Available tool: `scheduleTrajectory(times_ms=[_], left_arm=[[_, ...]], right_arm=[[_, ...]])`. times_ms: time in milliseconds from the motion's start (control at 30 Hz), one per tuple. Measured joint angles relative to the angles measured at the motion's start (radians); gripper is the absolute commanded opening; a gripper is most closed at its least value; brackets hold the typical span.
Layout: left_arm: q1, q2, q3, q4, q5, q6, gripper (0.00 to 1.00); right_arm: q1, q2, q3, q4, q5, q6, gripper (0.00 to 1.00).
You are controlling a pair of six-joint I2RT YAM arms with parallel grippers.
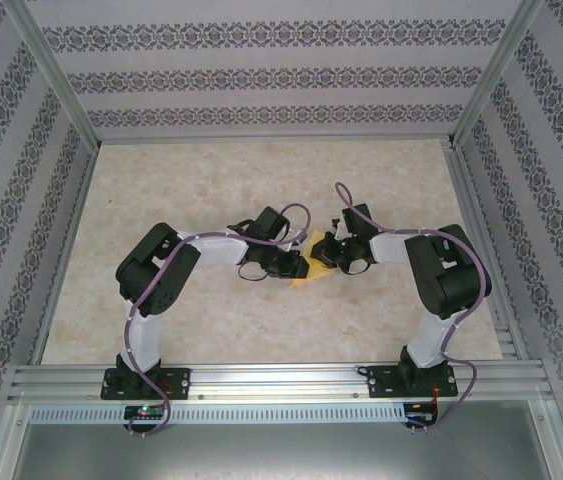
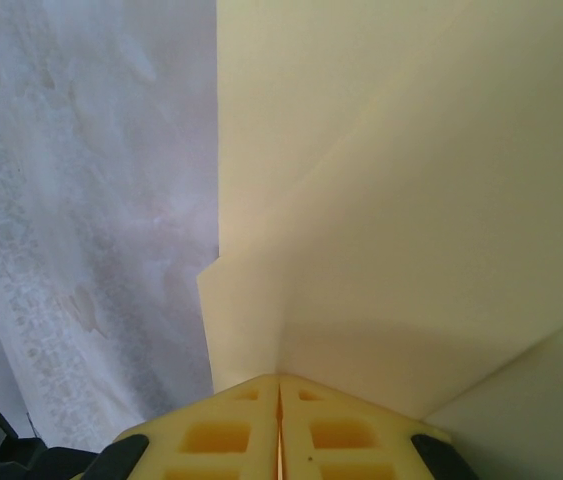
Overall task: Fold a paper plane with a square sheet of paper (pick it up from the middle)
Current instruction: Fourth fold the wing at the center of the table.
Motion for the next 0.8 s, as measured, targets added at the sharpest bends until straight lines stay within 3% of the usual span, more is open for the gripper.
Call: scheduleTrajectory(times_ms=[800], left_arm=[[-0.021, -0.059, 0.000, -0.081, -0.070, 0.050, 0.21]], right_arm=[[0.000, 0.008, 0.019, -0.033, -0.002, -0.015, 0.09]])
